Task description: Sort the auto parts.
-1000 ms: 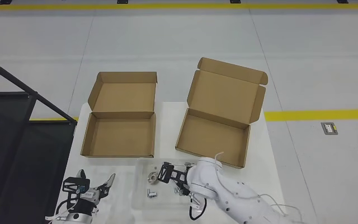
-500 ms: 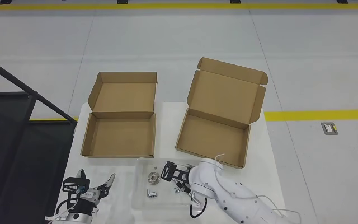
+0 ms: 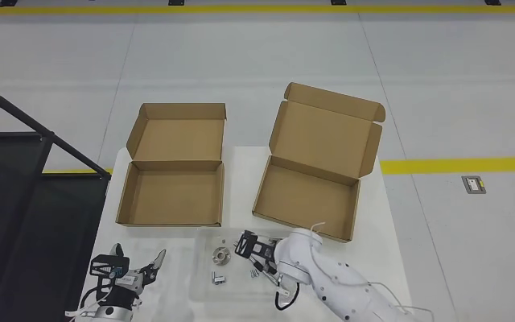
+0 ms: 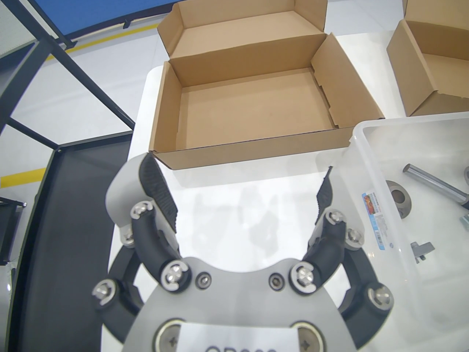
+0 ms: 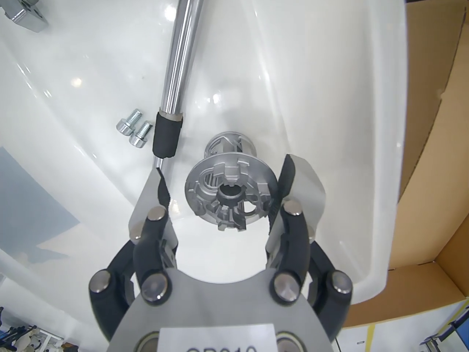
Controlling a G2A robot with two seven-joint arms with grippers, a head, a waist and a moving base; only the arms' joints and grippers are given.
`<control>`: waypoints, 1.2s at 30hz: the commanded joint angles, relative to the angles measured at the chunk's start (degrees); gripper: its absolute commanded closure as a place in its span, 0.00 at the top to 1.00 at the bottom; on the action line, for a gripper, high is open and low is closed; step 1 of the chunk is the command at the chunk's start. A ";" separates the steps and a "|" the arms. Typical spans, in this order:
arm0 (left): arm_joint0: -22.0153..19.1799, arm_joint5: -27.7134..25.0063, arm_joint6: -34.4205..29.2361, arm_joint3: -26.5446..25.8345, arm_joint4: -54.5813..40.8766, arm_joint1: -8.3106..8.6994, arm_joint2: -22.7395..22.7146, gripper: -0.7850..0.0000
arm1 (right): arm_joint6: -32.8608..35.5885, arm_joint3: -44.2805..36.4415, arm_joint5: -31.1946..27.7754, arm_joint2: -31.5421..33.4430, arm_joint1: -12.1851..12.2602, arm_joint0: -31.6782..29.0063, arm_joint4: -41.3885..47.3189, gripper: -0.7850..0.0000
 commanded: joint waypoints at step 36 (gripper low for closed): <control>0.00 0.00 0.00 0.00 0.00 0.00 0.00 1.00 | -17.98 -29.24 -6.67 24.64 4.89 -5.78 -0.73 0.00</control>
